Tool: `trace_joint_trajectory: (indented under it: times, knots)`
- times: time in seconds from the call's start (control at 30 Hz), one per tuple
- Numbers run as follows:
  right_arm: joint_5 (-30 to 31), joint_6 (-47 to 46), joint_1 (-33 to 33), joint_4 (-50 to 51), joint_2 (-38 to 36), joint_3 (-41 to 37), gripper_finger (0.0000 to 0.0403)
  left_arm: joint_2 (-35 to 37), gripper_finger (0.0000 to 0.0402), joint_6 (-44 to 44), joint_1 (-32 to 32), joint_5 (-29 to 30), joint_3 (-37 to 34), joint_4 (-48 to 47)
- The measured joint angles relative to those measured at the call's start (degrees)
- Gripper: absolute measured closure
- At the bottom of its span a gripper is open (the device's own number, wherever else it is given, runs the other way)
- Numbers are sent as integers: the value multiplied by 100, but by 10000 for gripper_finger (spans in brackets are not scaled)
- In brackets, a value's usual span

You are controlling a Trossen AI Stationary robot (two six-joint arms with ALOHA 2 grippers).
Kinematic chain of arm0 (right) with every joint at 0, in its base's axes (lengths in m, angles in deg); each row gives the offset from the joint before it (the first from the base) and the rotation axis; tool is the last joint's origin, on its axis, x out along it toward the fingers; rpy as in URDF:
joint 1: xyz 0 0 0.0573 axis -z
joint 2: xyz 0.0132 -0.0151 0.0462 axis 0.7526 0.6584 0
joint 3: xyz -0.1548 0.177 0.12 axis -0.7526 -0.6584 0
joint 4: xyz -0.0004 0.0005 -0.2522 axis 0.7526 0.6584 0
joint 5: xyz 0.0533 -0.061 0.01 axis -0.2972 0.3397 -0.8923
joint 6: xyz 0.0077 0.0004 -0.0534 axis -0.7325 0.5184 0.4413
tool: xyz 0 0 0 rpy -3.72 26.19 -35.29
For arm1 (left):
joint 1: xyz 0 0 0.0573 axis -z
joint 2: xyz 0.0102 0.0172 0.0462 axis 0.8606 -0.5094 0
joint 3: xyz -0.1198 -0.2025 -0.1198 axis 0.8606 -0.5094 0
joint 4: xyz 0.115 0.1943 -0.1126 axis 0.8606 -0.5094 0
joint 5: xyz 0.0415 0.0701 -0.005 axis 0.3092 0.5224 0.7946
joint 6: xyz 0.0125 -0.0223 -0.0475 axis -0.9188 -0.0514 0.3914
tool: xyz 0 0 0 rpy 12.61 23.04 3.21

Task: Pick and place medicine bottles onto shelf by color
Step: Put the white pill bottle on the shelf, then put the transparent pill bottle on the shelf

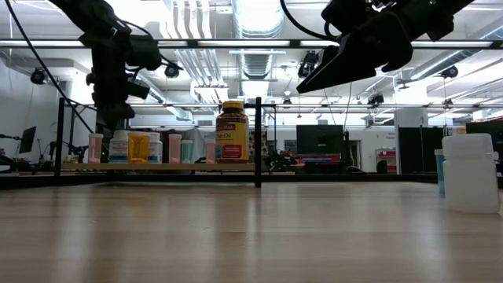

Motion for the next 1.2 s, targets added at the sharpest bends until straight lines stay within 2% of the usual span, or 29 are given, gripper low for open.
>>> trace_joint_trajectory:
  times: [0.1,0.27,0.43,0.57,0.7,0.9,1.03,1.2]
  knots:
    - [0,0,-2,4,0,0,172,45,402,376,159,-163,100,-79]
    - [2,-231,-2,5,0,0,172,312,402,922,882,-934,354,-243]
    - [1,-789,-2,23,0,0,172,670,402,1431,2123,-1433,755,-205]
    - [-26,-1381,-2,36,-9,0,172,888,402,1730,3433,-1485,1230,173]
    - [-439,-1632,-19,238,-13,4,172,1028,402,1503,4781,-1482,1323,1479]
    - [-540,-1924,-302,988,-13,297,172,908,402,690,6287,-1479,537,3538]
    - [-544,-2078,-634,1518,-13,510,172,575,402,342,6755,-1473,-312,4922]
    - [-444,-2534,-1090,2281,-13,753,172,60,402,162,6849,-1473,-1094,6246]
